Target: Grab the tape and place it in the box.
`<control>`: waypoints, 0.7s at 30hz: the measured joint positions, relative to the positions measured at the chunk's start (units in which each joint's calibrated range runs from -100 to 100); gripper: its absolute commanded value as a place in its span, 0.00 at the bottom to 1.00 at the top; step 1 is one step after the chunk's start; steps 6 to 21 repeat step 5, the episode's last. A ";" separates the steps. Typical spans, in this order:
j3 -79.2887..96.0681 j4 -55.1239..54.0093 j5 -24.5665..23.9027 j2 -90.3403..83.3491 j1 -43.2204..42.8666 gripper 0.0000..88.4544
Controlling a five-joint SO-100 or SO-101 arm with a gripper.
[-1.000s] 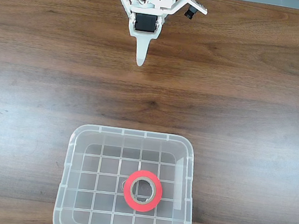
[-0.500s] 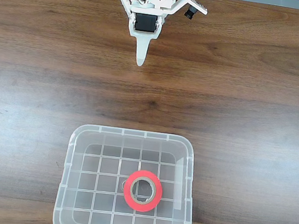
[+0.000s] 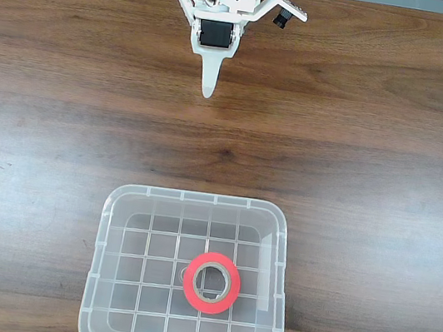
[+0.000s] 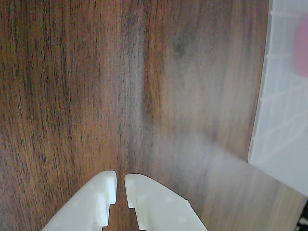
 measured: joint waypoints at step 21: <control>0.00 0.00 0.00 0.00 0.00 0.01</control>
